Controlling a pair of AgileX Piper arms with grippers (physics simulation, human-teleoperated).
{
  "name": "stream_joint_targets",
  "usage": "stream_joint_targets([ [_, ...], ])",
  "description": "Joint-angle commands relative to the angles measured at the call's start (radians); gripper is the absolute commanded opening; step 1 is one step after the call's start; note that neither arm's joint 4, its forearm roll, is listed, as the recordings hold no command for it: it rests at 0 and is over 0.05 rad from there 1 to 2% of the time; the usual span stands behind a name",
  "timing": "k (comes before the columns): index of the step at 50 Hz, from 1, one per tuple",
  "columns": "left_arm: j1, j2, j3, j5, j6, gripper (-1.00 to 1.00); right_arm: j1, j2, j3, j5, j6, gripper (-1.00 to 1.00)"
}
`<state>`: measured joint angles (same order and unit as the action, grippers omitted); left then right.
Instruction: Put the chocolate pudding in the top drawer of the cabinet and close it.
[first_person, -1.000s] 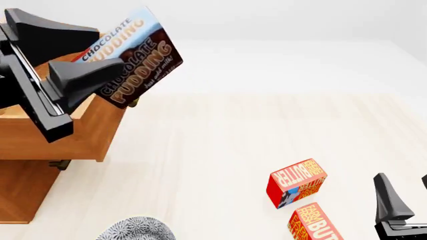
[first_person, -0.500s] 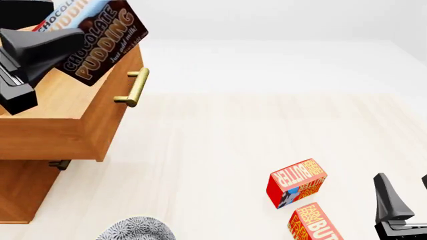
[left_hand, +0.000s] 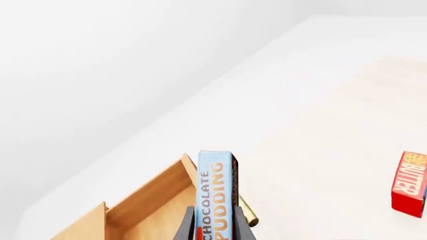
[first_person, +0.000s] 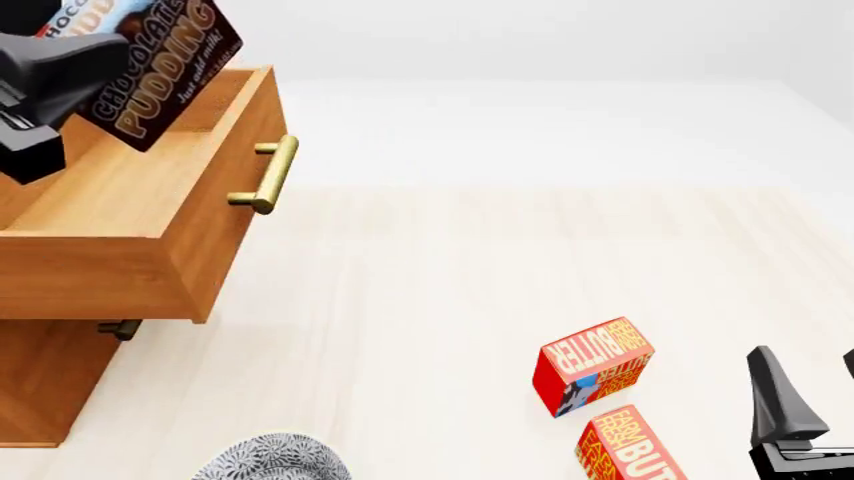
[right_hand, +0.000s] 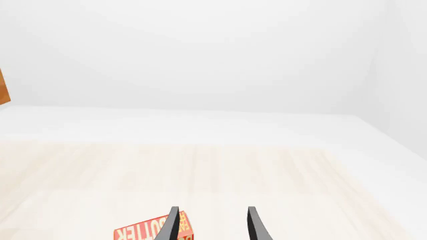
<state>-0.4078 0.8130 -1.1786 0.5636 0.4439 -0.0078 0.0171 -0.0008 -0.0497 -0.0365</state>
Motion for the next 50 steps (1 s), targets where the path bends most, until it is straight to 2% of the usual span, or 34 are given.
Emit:
stream_joint_targets([
  [1,0.082,0.004,0.036,-0.024,0.021,-1.00,0.000,0.000,0.000,0.000,0.000,1.00],
  [14,0.160,0.020,0.084,-0.068,0.010,-1.00,0.000,0.000,0.000,0.000,0.000,1.00],
  [20,0.169,0.021,0.117,-0.081,0.005,-1.00,0.000,0.001,0.000,0.000,0.000,1.00],
  [25,0.211,0.027,0.157,-0.121,0.021,-1.00,0.000,0.000,0.000,0.000,0.000,1.00],
  [50,0.251,0.069,0.254,-0.214,0.027,-1.00,0.000,0.000,0.000,0.000,0.000,1.00],
])
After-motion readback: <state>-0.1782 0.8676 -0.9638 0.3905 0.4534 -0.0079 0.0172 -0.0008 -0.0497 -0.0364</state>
